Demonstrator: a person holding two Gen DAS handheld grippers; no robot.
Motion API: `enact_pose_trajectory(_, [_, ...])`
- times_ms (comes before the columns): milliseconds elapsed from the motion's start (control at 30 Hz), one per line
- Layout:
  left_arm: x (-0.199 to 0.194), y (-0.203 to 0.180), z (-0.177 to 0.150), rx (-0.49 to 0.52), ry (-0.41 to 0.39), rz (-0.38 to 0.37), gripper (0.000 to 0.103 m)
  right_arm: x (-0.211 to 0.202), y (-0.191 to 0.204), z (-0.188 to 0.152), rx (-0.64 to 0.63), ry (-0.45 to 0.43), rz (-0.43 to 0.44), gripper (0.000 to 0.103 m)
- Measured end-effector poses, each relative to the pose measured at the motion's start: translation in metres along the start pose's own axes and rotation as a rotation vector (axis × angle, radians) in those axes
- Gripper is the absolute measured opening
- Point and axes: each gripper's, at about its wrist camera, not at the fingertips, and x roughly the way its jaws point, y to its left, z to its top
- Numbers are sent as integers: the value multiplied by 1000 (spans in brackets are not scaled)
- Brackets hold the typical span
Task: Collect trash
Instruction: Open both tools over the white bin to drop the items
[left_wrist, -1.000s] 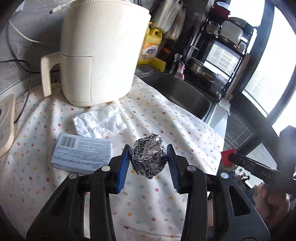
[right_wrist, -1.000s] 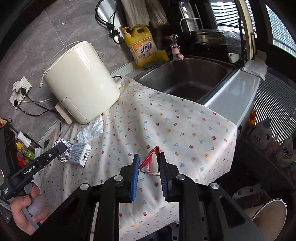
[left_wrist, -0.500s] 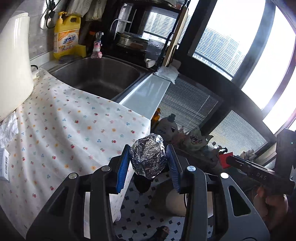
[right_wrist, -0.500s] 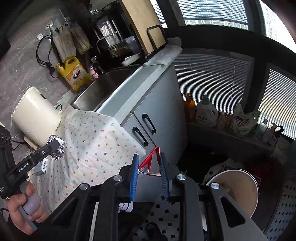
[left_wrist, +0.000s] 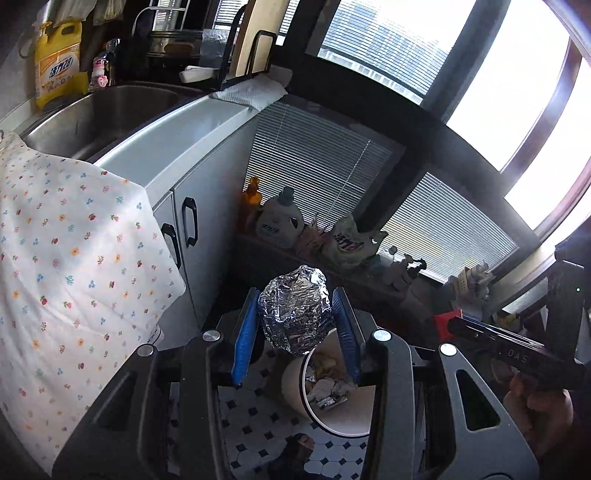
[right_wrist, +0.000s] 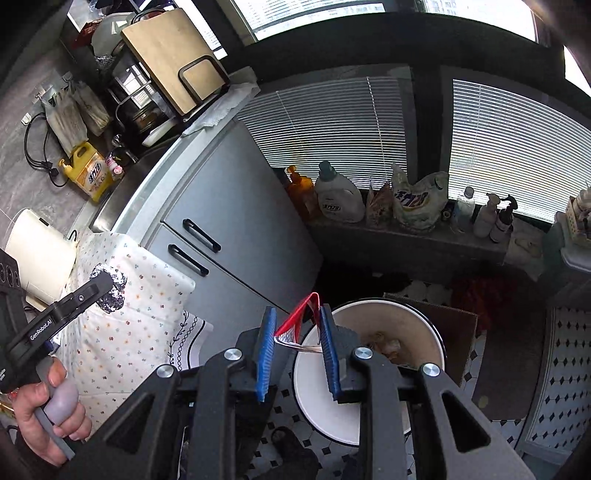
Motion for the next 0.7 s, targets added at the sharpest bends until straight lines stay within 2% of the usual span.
enact_pose_trajectory(167, [18, -19, -22, -18, 32, 13, 40, 17, -24, -8, -19, 67, 9, 26])
enact_pose_trajectory(267, [24, -25, -34, -38, 47, 27, 40, 28, -30, -15, -36, 106, 37, 38])
enact_pose_trajectory(367, [27, -29, -42, -45, 59, 46, 40, 35, -32, -19, -51, 125, 63, 44])
enact_pose_trajectory(400, [26, -31, -43, -43, 60, 51, 40, 35, -34, -20, -49, 126, 64, 51])
enact_pose_trajectory(467, [26, -35, -45, -40, 59, 60, 40, 33, -39, -19, -47, 118, 66, 56])
enact_pose_trajectory(700, [35, -58, -48, -17, 74, 54, 40, 15, -69, -20, -30, 103, 61, 58])
